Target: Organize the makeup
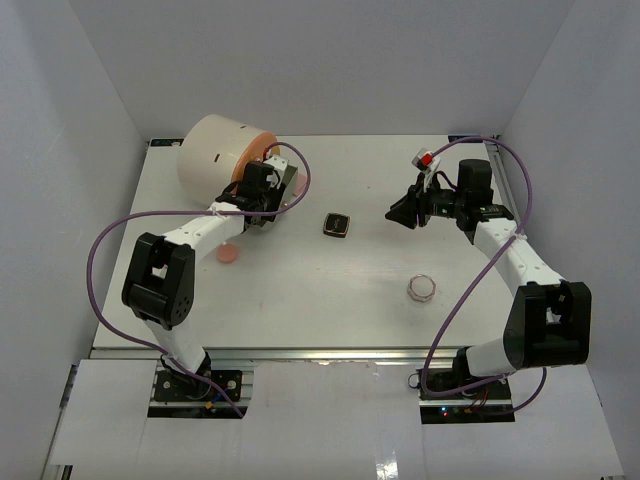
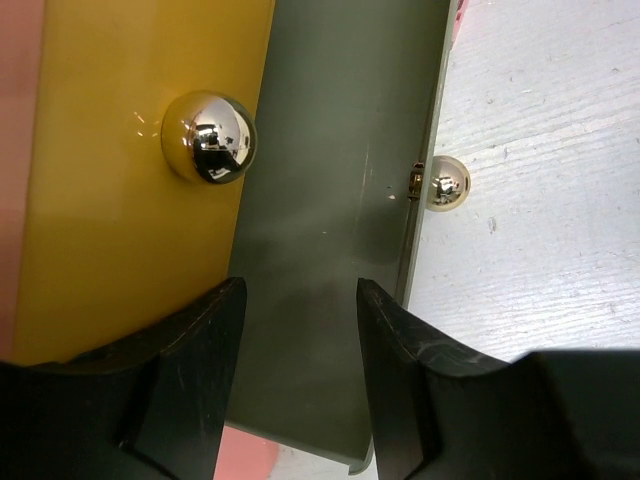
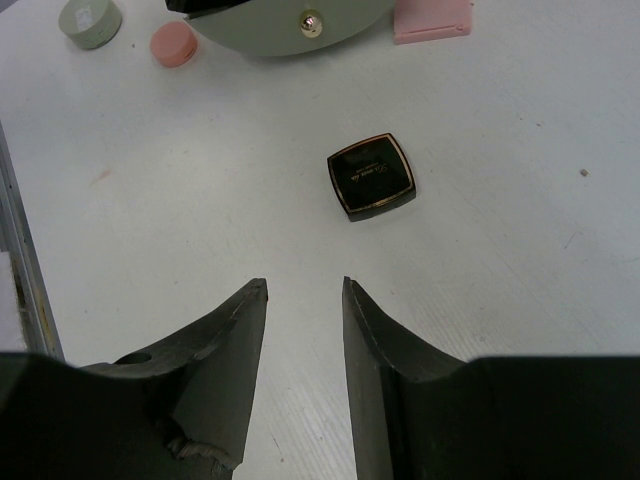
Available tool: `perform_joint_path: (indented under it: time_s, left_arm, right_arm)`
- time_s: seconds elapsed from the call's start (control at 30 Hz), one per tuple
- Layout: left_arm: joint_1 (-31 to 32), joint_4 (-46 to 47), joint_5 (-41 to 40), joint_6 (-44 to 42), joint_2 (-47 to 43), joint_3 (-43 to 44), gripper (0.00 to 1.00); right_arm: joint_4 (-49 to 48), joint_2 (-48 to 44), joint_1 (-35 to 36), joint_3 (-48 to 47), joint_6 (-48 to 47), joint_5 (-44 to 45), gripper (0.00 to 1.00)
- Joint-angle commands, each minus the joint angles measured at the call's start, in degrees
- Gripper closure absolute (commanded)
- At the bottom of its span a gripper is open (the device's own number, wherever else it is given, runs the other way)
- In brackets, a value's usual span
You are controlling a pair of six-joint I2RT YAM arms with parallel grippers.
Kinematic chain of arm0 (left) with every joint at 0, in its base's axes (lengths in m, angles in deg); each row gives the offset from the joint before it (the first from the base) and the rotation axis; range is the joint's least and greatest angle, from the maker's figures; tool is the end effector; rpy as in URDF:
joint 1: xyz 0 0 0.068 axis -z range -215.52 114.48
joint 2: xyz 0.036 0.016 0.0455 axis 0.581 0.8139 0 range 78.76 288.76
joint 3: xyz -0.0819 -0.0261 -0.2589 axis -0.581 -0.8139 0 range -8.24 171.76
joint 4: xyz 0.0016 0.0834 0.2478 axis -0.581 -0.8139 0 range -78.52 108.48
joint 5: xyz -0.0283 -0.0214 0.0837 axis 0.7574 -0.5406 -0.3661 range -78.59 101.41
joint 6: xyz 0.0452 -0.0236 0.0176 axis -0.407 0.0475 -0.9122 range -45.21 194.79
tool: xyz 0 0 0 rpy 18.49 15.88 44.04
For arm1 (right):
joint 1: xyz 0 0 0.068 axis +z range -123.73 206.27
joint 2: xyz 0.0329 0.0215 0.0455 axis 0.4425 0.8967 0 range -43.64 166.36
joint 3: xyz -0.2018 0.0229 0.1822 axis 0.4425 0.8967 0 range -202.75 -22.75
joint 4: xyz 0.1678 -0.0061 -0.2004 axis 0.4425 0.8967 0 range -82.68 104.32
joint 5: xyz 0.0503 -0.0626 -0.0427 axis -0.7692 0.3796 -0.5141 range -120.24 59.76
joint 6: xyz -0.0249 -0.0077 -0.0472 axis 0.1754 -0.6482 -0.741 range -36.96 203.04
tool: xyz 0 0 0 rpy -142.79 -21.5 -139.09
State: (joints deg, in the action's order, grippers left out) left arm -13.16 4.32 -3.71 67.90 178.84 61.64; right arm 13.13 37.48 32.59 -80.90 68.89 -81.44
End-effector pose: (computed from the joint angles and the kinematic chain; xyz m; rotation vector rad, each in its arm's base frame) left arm 0.3602 -0.1381 0.2263 0.4594 2.2719 0.1732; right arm 0.3077 0.0620 0.2877 -0.8634 1.7652 0.8273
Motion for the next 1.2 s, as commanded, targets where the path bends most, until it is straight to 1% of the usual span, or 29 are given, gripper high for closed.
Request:
perform_joint_path:
  time_s: [0.0,0.17,0.37,0.5,0.7,0.8,0.87,0.97,1.03,1.1,1.17]
  left_arm:
    - [-0.12,-0.43,0.41,0.97,-1.21,0.17,0.35]
    - [-0.12,-0.62,0.64,1.21,-2.02,0.86,0.35]
    - [-0.12,-0.52,2.89,2.67,-3.93,2.27,0.42]
    - [-0.12,-0.79,5.41,5.06,-6.51,4.14,0.42]
    - [-0.12,-1.92,9.89,6.36,-9.26,6.04,0.41]
    - [-0.12,-2.19,11.38,8.76,-10.86,5.58,0.41]
    - [-0.12,-2.19,12.40,9.27,-12.47,4.85,0.40]
    - [-0.12,-2.27,14.20,10.41,-16.32,2.52,0.38]
    - [-0.12,-2.51,14.70,11.72,-20.34,-0.40,0.35]
    - [-0.22,-2.76,14.66,12.72,-24.08,-3.44,0.26]
    - [-0.28,-3.24,14.31,14.16,-29.69,-7.97,0.17]
  right_arm:
    - [-1.76,-1.05,-0.53,0.49,-0.58,-1.36,0.57]
    - [-1.76,-1.14,-0.53,0.49,-0.54,-1.45,0.57]
    - [-1.67,-1.14,-0.53,0.49,-0.79,-1.27,0.57]
    - [-1.14,-1.05,-0.53,0.40,-1.41,-1.36,0.53]
    - [-0.54,-0.79,-0.53,0.23,-2.19,-1.45,0.50]
    - [0.85,-0.32,-0.44,-0.13,-3.49,-1.90,0.46]
    - [2.17,0.34,-0.36,-0.43,-4.88,-2.19,0.38]
    - [5.07,2.00,0.30,-1.62,-8.46,-2.40,0.26]
    - [8.64,3.49,0.89,-3.24,-10.61,-0.96,0.20]
    - [13.43,4.71,2.35,-4.80,-14.08,1.02,0.18]
    - [16.73,6.20,3.90,-6.83,-16.47,4.30,0.14]
